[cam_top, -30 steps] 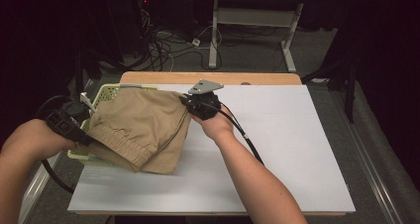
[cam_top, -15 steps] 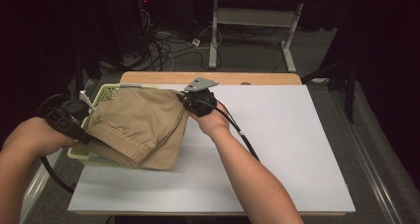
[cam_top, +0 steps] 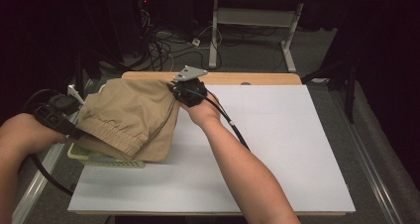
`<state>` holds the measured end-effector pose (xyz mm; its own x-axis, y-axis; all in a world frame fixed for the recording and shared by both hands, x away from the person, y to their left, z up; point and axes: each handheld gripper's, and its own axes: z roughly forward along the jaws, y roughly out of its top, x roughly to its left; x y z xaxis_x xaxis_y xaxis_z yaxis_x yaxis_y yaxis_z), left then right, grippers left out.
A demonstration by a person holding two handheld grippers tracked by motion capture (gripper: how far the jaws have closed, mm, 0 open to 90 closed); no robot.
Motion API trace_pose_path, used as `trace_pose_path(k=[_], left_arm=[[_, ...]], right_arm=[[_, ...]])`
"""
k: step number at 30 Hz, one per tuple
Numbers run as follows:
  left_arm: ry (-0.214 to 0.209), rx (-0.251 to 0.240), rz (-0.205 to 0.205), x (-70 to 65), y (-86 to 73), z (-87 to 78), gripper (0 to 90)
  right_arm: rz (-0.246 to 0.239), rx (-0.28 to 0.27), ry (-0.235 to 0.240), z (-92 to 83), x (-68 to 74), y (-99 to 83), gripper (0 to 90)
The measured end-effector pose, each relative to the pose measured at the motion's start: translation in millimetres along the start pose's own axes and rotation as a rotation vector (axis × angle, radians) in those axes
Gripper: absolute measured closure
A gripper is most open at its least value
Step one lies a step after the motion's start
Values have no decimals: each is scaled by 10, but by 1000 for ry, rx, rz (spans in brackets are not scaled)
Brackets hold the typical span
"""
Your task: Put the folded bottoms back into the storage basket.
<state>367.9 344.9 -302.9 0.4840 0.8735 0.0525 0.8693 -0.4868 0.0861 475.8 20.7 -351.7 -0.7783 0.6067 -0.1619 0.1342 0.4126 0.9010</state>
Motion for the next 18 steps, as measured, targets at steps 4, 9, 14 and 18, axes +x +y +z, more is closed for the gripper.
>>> trace_pose_path(k=[4, 9, 14, 18], left_arm=[[13, 1, -40, 102, -98, 43, 801], [23, 5, -76, 200, -208, 88, 802], [25, -23, -102, 272, -253, 142, 801], [31, -29, -101, 266, -249, 214, 800]], right_arm=[[-9, -4, 18, 176, 63, 82, 846], [-29, 3, 45, 402, 173, 133, 846], [-22, 23, 49, 576, 175, 154, 845], [-19, 55, 50, 708, 159, 82, 845]])
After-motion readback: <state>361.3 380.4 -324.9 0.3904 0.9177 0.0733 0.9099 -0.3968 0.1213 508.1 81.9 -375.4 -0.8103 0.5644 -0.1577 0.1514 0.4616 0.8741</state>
